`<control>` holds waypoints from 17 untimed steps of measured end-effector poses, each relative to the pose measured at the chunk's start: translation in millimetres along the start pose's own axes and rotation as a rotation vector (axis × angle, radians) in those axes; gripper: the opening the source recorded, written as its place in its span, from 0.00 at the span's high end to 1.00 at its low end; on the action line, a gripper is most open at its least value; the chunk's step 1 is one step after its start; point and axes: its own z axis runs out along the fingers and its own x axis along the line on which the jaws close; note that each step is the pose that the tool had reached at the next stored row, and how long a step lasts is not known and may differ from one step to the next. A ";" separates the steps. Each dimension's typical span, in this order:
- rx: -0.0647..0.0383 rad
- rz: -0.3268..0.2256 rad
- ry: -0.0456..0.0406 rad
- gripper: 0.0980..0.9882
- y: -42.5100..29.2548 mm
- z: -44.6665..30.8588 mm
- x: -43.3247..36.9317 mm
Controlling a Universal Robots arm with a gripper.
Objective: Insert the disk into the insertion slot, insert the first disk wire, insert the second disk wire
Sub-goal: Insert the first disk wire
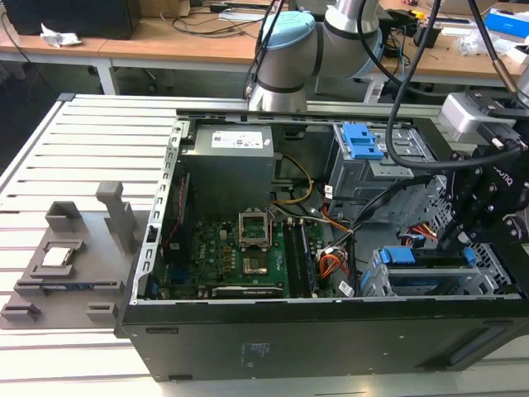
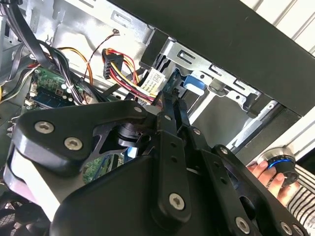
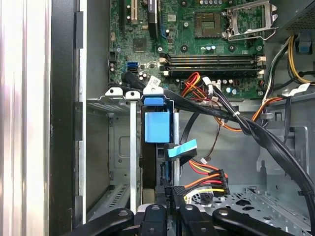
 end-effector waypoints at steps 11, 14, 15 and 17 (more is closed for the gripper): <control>0.000 0.000 0.0002 0.92 1.6 5.4 1.6; -0.001 0.000 -0.0012 0.92 2.1 6.2 1.6; 0.000 0.000 -0.0013 0.91 2.1 6.4 1.6; 0.000 0.000 0.0002 0.84 2.0 5.8 1.6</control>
